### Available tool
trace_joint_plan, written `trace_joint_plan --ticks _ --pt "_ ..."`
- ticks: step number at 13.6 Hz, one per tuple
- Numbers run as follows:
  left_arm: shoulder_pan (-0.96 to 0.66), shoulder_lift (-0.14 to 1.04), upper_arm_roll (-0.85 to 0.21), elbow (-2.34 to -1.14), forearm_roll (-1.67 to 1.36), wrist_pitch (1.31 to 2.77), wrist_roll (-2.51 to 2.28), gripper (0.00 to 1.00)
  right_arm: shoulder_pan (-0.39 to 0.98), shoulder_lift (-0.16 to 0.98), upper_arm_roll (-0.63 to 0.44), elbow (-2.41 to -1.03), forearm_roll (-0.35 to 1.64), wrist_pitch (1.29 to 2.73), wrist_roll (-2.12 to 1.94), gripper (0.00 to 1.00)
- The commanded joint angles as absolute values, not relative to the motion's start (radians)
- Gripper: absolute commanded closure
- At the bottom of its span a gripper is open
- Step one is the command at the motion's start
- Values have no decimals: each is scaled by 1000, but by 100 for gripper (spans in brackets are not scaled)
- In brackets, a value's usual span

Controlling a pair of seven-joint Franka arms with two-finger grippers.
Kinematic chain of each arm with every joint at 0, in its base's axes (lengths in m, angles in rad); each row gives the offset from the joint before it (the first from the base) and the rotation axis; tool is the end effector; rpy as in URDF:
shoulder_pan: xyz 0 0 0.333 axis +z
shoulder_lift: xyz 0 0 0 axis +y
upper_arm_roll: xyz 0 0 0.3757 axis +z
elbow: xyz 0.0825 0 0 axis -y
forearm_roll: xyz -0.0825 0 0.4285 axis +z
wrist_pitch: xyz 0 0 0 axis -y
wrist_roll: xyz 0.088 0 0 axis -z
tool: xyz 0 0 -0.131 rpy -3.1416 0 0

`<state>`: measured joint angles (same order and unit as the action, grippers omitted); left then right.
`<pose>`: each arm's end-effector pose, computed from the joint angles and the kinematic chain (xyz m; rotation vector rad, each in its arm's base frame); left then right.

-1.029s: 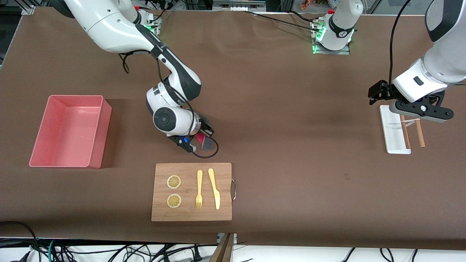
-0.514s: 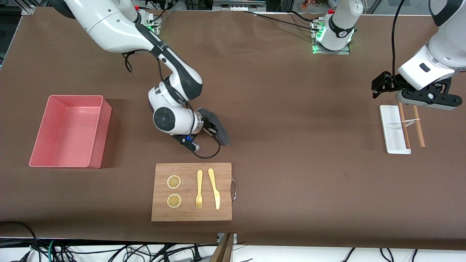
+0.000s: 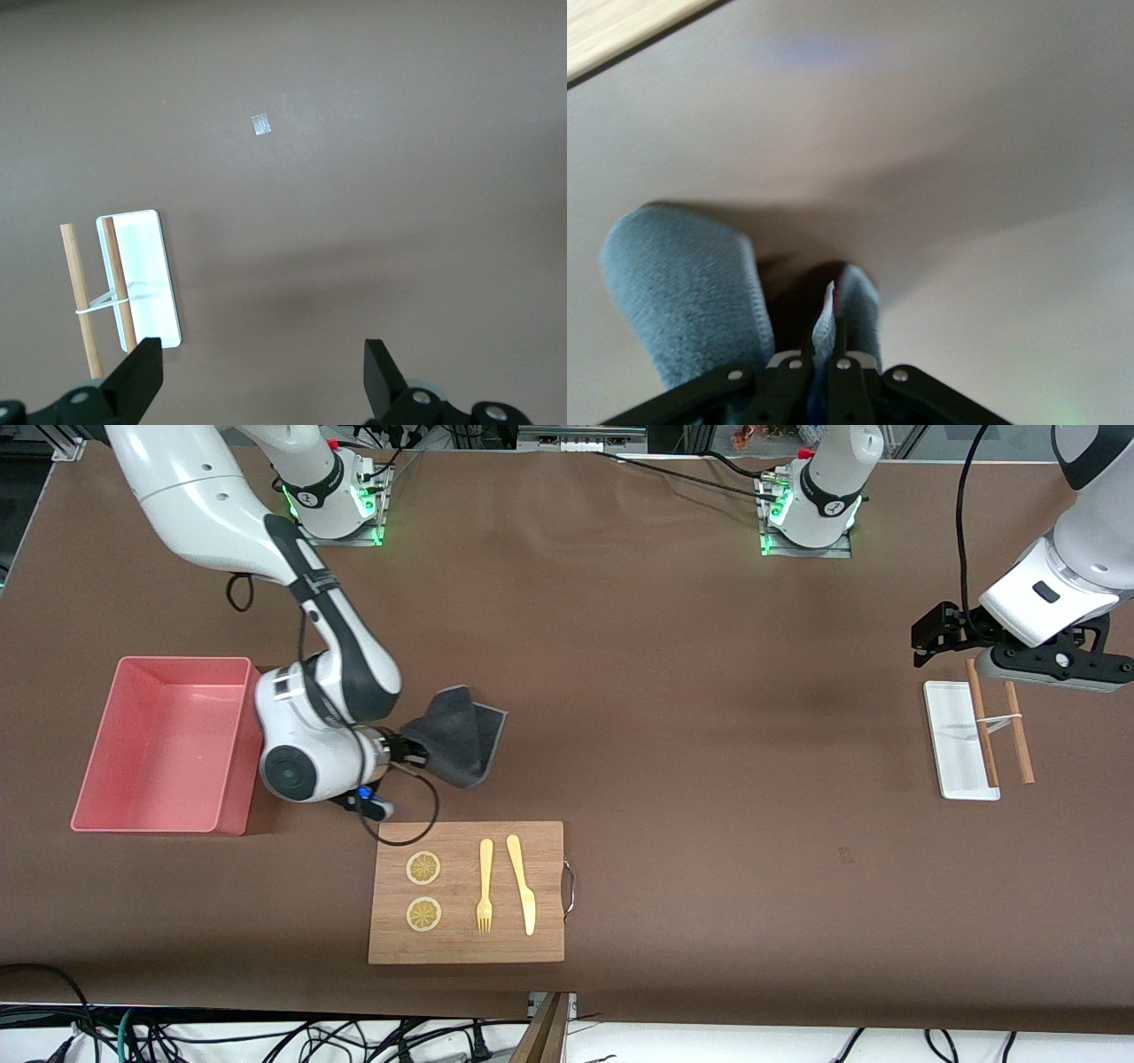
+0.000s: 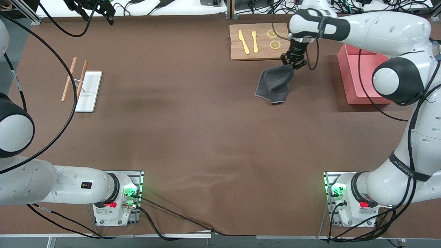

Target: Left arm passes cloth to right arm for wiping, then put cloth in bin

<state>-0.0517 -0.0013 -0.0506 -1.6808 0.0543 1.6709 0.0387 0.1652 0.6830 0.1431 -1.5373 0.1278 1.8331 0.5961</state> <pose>0.6013 -0.0551 0.6128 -3.0790 0.2262 0.0106 0.6916 0.2197 0.2303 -2.9963 0.5442 0.6726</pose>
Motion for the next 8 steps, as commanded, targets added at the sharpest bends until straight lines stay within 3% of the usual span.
trace_joint_plan --ticks 1,5,8 --pt "-49 -17 -52 -1692 51 1681 18 0 160 638 68 -1548 127 1763 432 100" --pt "-49 -17 -54 -1690 51 1681 18 0 134 534 -15 -1532 126 1634 258 100" --pt "-49 -17 -57 -1690 51 1681 18 0 103 448 -17 -1465 74 1429 235 100"
